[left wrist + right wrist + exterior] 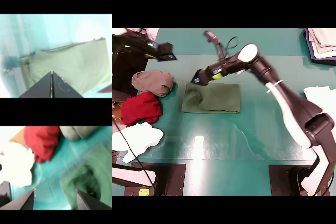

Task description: Fold the shirts.

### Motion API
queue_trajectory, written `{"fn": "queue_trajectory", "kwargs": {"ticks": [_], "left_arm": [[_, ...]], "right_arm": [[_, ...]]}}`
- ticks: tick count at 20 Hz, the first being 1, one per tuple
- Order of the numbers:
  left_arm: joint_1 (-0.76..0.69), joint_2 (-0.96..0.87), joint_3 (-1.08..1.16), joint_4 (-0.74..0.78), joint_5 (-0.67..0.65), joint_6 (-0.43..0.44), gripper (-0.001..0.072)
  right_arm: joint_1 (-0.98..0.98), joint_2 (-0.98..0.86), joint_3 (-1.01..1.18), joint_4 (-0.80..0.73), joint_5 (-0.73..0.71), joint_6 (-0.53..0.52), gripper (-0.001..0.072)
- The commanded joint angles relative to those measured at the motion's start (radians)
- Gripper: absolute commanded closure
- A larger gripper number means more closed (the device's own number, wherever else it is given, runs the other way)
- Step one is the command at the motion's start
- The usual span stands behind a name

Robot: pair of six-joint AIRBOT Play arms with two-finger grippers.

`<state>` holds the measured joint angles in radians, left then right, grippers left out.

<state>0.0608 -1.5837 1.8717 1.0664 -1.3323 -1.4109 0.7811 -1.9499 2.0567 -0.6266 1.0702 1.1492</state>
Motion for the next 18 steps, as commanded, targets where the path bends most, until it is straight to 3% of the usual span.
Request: {"fn": "queue_trajectory", "kwargs": {"ticks": [1, 5, 8, 9, 10, 11, 12, 14, 15, 18], "left_arm": [[0.088, 0.079, 0.0, 0.004, -0.026, 0.005, 0.0682], [0.063, 0.082, -0.008, -0.004, -0.051, 0.005, 0.0682], [0.021, 0.079, -0.009, -0.003, -0.05, 0.007, 0.0682], [0.005, 0.08, -0.009, -0.003, -0.042, 0.019, 0.0682], [-0.012, 0.079, -0.009, -0.003, -0.033, 0.033, 0.0682], [-0.027, 0.079, -0.009, -0.003, -0.023, 0.036, 0.0682], [-0.04, 0.079, -0.009, -0.003, -0.01, 0.046, 0.0682], [-0.056, 0.079, -0.009, -0.003, 0.003, 0.058, 0.0682], [-0.063, 0.079, -0.009, -0.002, 0.009, 0.058, 0.0682], [-0.063, 0.079, -0.009, -0.002, 0.008, 0.058, 0.0681]], "right_arm": [[0.041, -0.008, -0.033, -0.01, -0.063, -0.035, 0.0246], [-0.101, 0.168, -0.218, -0.186, 0.138, -0.002, 0.0258], [-0.256, 0.303, -0.456, -0.263, 0.156, 0.071, 0.0258], [-0.308, 0.337, -0.541, -0.255, 0.121, 0.099, 0.0255], [-0.356, 0.363, -0.625, -0.24, 0.077, 0.12, 0.0199], [-0.399, 0.376, -0.694, -0.205, 0.041, 0.119, 0.0036], [-0.436, 0.377, -0.755, -0.158, 0.011, 0.119, -0.0008], [-0.475, 0.345, -0.827, -0.065, -0.016, 0.117, -0.0006], [-0.48, 0.315, -0.841, -0.027, -0.014, 0.103, 0.0039], [-0.436, 0.228, -0.839, 0.105, -0.027, 0.032, 0.0042]]}}
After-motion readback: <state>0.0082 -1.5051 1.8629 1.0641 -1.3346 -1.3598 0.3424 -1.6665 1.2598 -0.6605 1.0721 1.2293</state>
